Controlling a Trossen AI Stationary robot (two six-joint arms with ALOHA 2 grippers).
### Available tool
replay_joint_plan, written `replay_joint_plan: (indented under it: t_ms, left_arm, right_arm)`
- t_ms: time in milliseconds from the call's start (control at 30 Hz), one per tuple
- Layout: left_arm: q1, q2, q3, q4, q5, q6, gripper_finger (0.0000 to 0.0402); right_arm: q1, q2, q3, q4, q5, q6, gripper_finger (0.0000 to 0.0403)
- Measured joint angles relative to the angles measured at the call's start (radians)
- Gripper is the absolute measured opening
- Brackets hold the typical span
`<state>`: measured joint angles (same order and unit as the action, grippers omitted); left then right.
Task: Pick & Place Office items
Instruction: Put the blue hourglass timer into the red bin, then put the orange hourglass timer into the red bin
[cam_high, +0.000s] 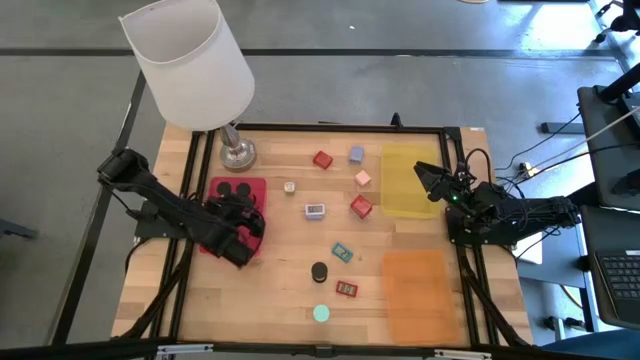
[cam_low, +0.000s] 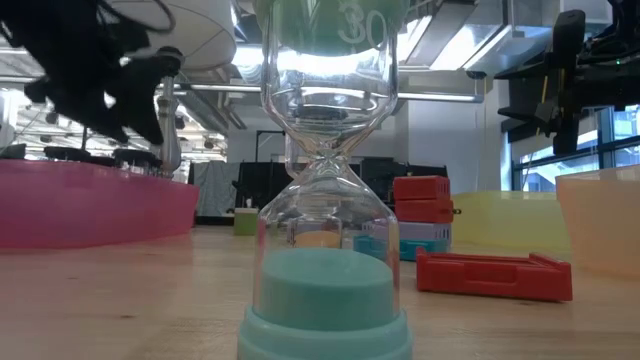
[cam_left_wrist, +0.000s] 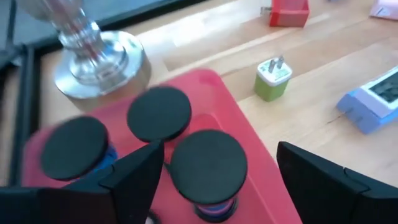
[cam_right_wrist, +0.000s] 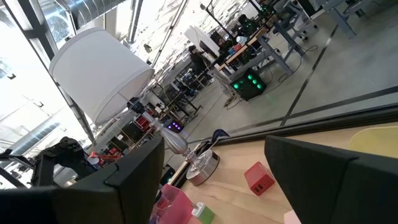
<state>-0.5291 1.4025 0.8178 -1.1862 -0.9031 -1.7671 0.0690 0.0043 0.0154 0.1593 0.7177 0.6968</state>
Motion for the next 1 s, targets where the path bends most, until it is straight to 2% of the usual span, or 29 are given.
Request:
replay_joint_plan:
  t_ms: [200, 433, 600, 700, 867, 1000]
  left_arm:
    - [-0.025, 0.0, 0.139, -0.151, -0.003, 0.041, 0.031]
    - [-0.035, 0.0, 0.204, -0.103, -0.099, 0.277, 0.031]
    - [-0.026, 0.0, 0.214, 0.099, -0.123, 0.518, 0.031]
    - [-0.014, 0.0, 0.215, 0.282, -0.082, 0.698, 0.031]
    - [0.02, 0.001, 0.215, 0.614, 0.106, 1.001, 0.031]
    - [0.053, 0.007, 0.215, 0.811, 0.262, 1.183, 0.031]
  right_arm:
    - [0.0, 0.0, 0.0, 0.0, 0.0, 0.0, 0.0281]
    - [0.0, 0.0, 0.0, 0.0, 0.0, 0.0, 0.0281]
    - [0.0, 0.0, 0.0, 0.0, 0.0, 0.0, 0.0281]
    - [0.0, 0.0, 0.0, 0.0, 0.0, 0.0, 0.0281]
    - [0.0, 0.0, 0.0, 0.0, 0.0, 0.0, 0.0281]
    - [0.0, 0.0, 0.0, 0.0, 0.0, 0.0, 0.0281]
